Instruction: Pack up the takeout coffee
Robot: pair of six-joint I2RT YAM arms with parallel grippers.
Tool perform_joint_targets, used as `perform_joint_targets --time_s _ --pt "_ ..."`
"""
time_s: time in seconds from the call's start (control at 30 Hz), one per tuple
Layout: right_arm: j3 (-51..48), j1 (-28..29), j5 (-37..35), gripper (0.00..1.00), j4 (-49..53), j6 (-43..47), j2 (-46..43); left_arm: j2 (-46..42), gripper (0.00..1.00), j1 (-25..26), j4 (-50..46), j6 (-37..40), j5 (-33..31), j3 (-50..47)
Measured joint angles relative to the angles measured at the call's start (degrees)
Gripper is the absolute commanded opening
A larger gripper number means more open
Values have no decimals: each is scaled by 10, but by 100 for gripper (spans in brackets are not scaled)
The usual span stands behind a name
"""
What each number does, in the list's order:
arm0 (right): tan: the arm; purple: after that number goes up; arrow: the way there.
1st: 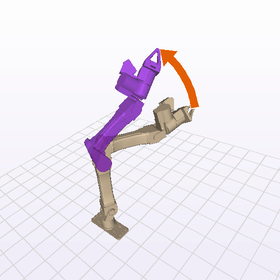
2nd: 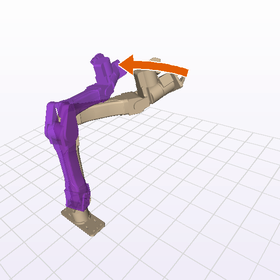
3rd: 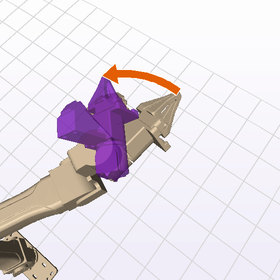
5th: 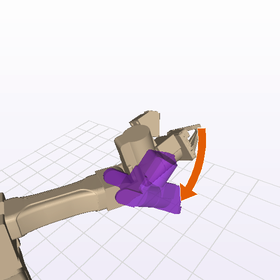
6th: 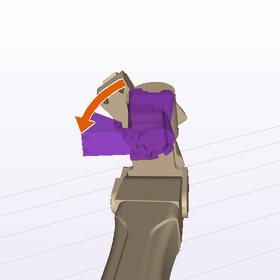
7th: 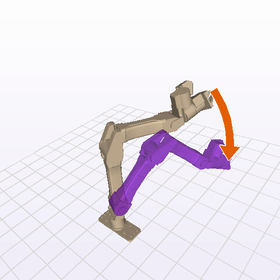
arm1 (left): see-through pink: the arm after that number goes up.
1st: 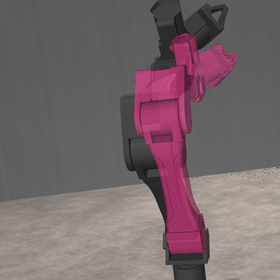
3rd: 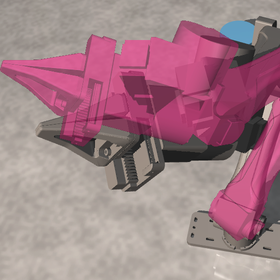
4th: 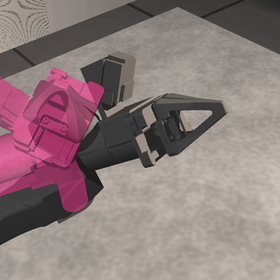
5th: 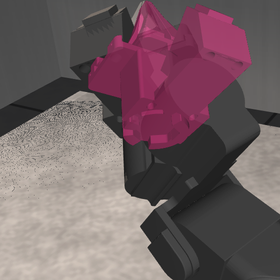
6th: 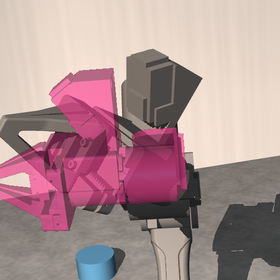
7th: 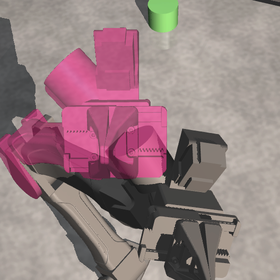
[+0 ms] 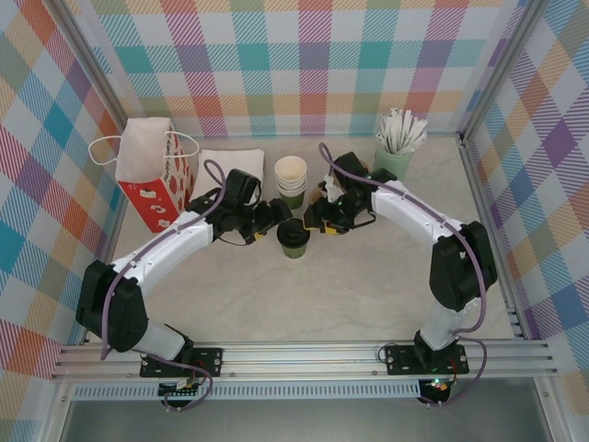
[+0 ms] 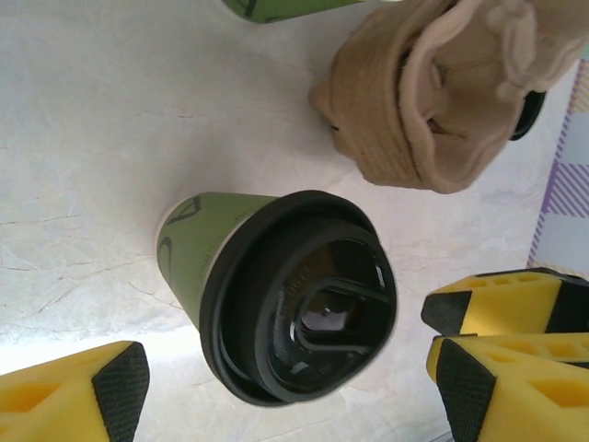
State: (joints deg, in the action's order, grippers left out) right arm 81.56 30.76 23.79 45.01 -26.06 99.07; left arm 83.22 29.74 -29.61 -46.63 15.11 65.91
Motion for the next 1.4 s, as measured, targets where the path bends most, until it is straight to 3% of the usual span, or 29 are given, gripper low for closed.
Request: perform_joint_targets --time_s 0.53,0.83,1.4 --pt "-51 0 -171 99 19 43 -141 -85 100 -15 -64 38 -79 -3" --pt "-89 -7 -233 100 18 54 -187 -126 100 -21 -72 43 -116 -51" --pt "-103 -7 -201 100 22 65 -185 -191 100 -21 -110 42 -144 -121"
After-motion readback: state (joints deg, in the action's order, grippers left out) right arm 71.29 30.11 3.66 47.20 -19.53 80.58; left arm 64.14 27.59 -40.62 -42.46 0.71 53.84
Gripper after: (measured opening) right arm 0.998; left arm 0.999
